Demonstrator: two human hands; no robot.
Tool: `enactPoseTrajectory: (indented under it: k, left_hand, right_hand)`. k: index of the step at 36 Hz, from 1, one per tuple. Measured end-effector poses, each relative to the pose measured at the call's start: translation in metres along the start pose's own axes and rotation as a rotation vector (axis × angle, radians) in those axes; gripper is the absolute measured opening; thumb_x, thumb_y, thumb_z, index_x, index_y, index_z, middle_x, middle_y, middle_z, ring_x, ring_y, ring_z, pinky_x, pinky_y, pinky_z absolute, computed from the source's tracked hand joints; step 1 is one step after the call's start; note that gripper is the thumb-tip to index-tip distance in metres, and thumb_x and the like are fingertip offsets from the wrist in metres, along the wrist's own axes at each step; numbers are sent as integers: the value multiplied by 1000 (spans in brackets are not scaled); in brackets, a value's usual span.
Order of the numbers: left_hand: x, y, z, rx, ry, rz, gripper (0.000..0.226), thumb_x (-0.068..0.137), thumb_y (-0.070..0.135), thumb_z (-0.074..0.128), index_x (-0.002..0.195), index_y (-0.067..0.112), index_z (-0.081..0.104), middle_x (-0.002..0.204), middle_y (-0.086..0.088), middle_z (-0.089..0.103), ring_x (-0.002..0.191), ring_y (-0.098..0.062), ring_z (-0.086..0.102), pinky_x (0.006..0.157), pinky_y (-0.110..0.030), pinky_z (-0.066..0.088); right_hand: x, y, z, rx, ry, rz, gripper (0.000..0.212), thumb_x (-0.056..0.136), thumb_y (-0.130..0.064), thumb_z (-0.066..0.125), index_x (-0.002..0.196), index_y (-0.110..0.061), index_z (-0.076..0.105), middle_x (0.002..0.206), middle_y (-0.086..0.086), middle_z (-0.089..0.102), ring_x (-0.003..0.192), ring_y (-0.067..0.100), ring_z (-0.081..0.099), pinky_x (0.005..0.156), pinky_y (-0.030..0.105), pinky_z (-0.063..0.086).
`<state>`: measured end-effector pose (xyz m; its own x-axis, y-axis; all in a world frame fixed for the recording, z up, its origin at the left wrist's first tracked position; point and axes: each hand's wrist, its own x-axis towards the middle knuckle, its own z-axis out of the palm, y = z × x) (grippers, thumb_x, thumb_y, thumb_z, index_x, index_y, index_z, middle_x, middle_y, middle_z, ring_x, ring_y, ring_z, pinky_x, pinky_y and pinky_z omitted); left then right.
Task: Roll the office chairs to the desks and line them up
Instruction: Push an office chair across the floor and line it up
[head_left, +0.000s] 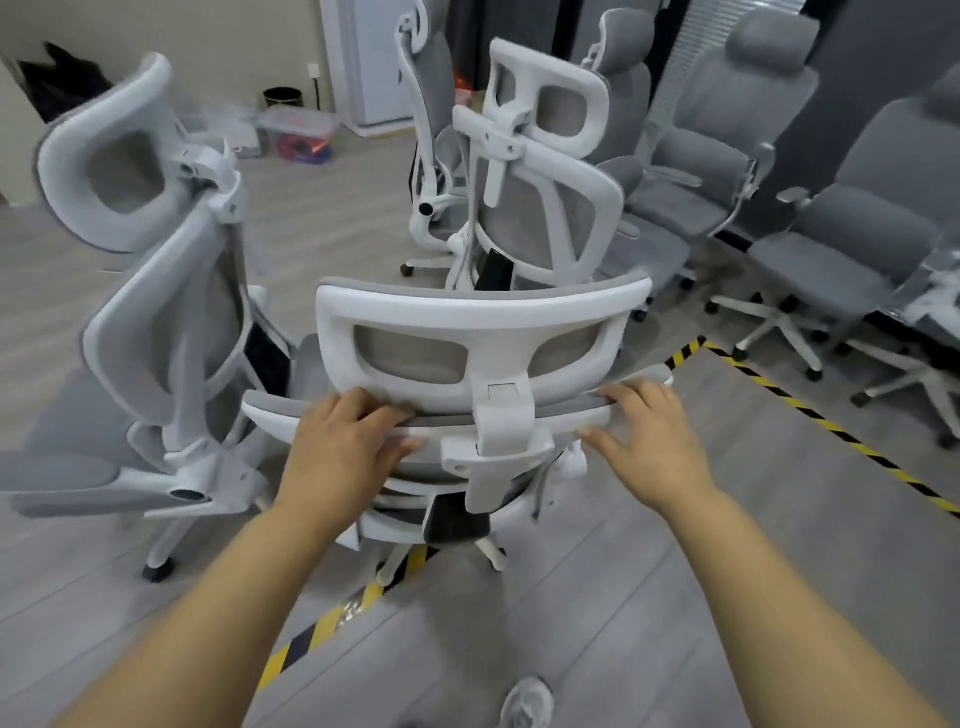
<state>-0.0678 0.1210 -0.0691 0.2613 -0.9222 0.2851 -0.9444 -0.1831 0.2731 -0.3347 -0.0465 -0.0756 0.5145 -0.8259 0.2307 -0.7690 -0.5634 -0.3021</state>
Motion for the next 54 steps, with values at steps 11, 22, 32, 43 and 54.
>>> enactPoseTrajectory:
  k: [11, 22, 32, 43, 54]
  left_hand:
    - [-72, 46, -9, -172, 35, 95, 45, 80, 47, 50, 99, 14, 73, 81, -4, 61, 73, -27, 56, 70, -34, 44]
    - [-123, 137, 4, -350, 10, 99, 36, 76, 36, 64, 103, 15, 73, 84, -2, 60, 81, -22, 54, 75, -44, 46]
    - [-127, 224, 27, -409, -68, 228, 46, 79, 53, 53, 104, 19, 73, 88, 0, 64, 79, -21, 56, 76, -46, 47]
    - [-58, 305, 68, -539, -235, 349, 47, 71, 54, 63, 103, 22, 73, 95, 3, 63, 92, -22, 56, 83, -41, 45]
    - [13, 406, 134, -637, -375, 573, 32, 76, 32, 71, 105, 19, 72, 99, 3, 63, 99, -20, 56, 91, -37, 45]
  right_hand:
    - [-125, 18, -33, 77, 69, 31, 70, 72, -71, 46, 108, -13, 63, 102, 3, 54, 99, 20, 48, 84, 32, 43]
    - [-224, 76, -80, 95, 100, 115, 51, 73, -52, 71, 107, -15, 64, 104, 4, 54, 102, 12, 37, 87, 38, 45]
    - [-292, 140, -122, 66, 163, 245, 51, 72, -49, 73, 107, -13, 63, 101, -2, 47, 103, 14, 39, 85, 26, 36]
    - [-328, 200, -145, -3, 286, 458, 60, 70, -65, 64, 105, -16, 63, 100, -9, 39, 103, 15, 37, 87, 30, 39]
    - [-356, 252, -172, -36, 405, 749, 56, 70, -54, 72, 108, -14, 64, 99, -6, 40, 102, 13, 35, 86, 29, 39]
